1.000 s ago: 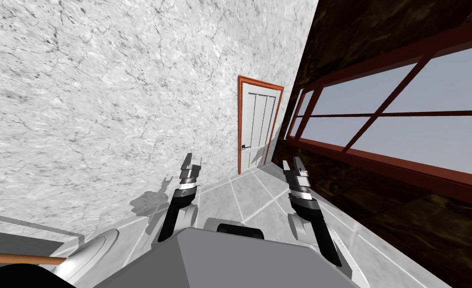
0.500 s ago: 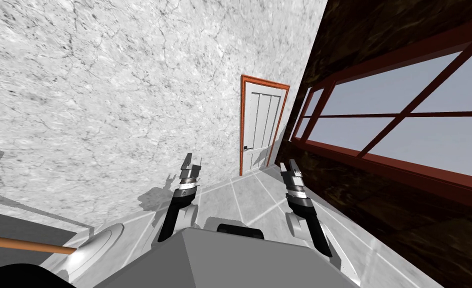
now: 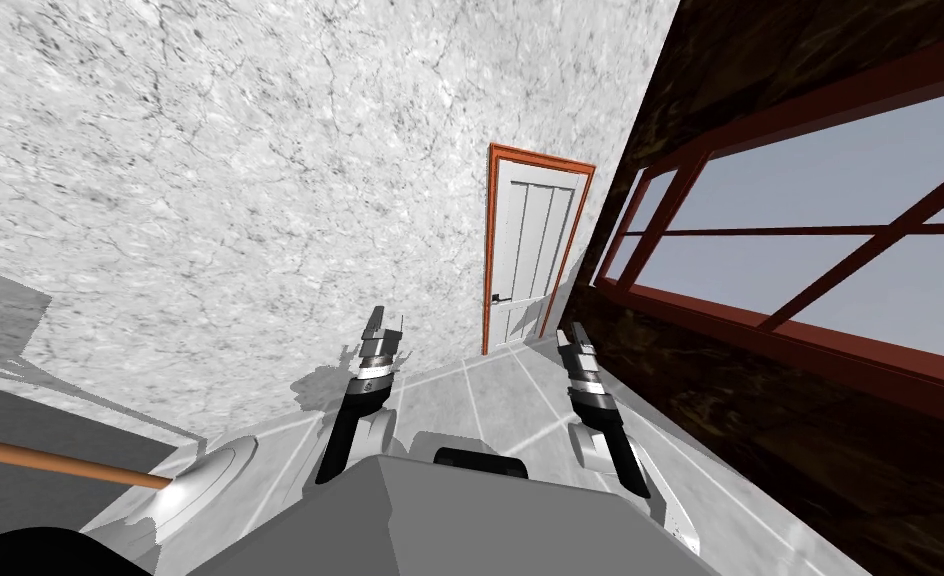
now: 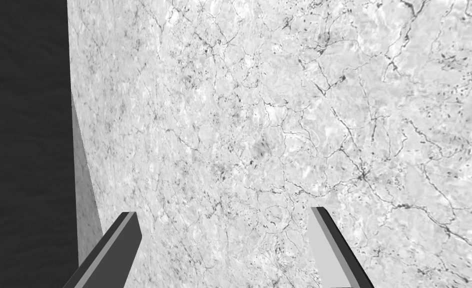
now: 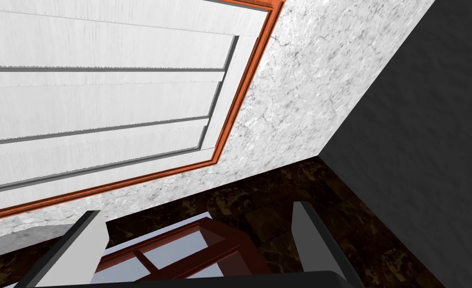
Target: Pull the door open
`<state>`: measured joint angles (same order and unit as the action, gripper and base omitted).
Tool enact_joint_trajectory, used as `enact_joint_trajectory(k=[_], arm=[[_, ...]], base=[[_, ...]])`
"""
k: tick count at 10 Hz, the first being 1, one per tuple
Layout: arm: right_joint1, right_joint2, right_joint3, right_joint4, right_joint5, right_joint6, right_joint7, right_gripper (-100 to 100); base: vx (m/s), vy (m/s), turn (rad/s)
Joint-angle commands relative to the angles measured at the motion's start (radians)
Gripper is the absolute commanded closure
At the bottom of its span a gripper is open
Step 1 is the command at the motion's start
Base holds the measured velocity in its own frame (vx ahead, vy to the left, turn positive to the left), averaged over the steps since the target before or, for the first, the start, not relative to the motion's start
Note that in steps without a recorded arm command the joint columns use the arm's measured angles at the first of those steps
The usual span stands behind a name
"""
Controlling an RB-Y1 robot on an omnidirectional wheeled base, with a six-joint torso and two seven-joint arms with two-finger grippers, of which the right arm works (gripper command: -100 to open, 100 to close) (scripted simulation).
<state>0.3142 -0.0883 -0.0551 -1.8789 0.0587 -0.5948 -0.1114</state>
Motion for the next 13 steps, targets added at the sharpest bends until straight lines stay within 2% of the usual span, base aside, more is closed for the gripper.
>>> enact_joint_trajectory(k=[1, 11, 12, 13], arm=[[-0.018, -0.001, 0.000, 0.049, -0.003, -0.010, 0.002, -100], [-0.131, -0.025, -0.016, 0.355, -0.032, -0.066, 0.004, -100], [-0.143, -0.027, -0.018, 0.380, -0.036, -0.072, 0.005, -100], [-0.143, -0.027, -0.018, 0.387, -0.036, -0.072, 0.005, -100]], base=[[0.085, -0.050, 0.110], [0.089, -0.050, 0.123], [0.088, -0.064, 0.115], [0.051, -0.039, 0.049]])
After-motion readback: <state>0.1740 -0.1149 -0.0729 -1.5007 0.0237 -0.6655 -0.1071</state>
